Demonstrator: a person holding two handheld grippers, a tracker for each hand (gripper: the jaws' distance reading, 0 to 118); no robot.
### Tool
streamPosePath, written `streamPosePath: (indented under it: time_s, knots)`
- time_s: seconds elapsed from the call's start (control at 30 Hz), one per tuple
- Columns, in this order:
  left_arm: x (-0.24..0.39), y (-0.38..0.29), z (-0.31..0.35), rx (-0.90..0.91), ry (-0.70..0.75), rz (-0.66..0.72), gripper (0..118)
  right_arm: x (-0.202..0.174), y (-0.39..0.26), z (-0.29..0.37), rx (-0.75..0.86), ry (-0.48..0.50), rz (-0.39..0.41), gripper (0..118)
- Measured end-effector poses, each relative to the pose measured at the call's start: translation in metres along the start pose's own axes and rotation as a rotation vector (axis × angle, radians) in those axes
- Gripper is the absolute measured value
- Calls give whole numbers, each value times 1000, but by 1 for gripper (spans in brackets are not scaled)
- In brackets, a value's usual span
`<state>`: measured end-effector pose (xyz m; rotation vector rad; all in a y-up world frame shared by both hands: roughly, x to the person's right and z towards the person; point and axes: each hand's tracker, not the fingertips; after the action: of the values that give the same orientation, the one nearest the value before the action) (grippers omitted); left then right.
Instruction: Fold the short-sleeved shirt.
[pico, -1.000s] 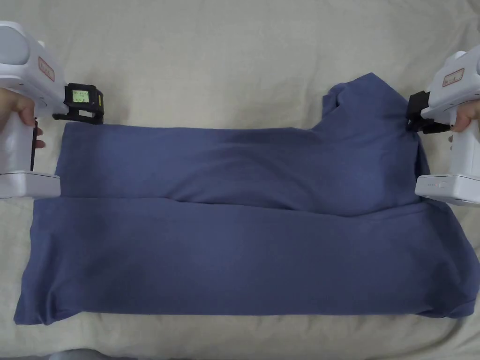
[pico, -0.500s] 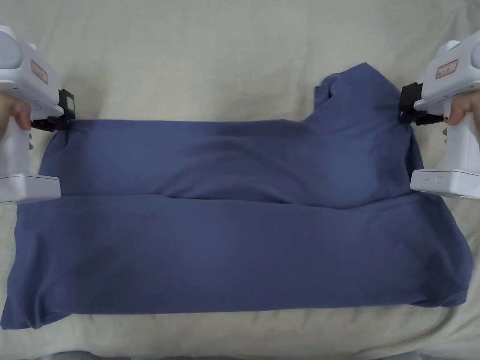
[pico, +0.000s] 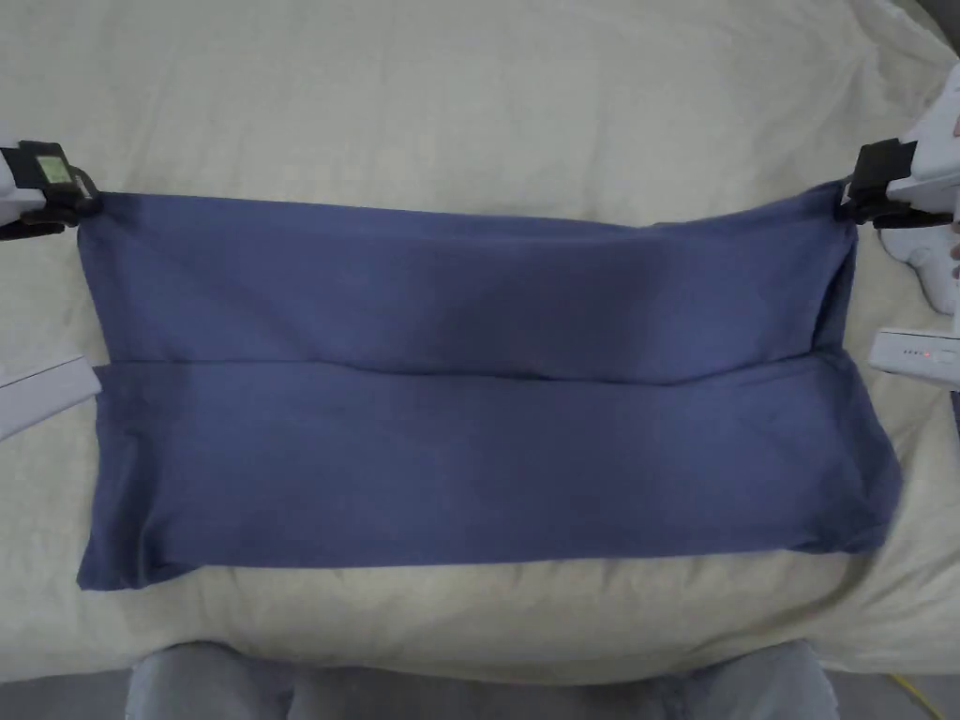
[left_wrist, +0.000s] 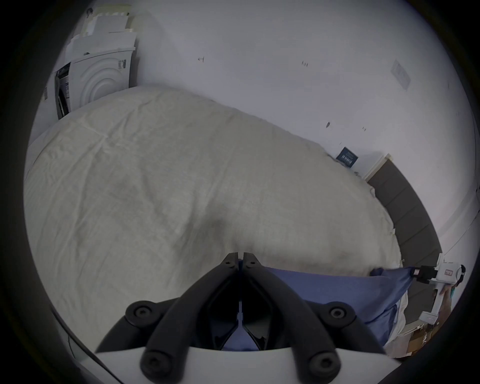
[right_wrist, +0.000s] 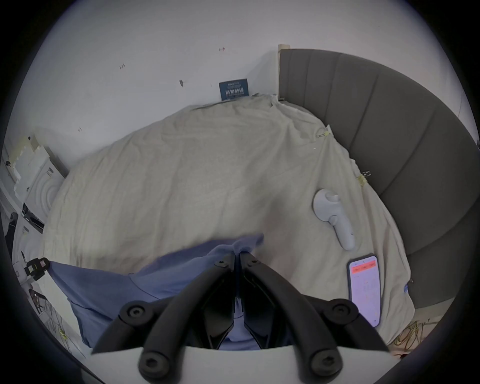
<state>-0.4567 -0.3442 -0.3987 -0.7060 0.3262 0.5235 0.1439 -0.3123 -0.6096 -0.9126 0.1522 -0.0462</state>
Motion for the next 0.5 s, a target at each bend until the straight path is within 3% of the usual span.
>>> streamPosePath:
  time_s: [0.3,0.5]
  knots:
    - [-19,-59,55,2,-1,-35,0,23,-73,72,37,35,-6,2]
    - [-33,-119,56,-76,76,-58,0,43,-137,63,-40,8,-33,2]
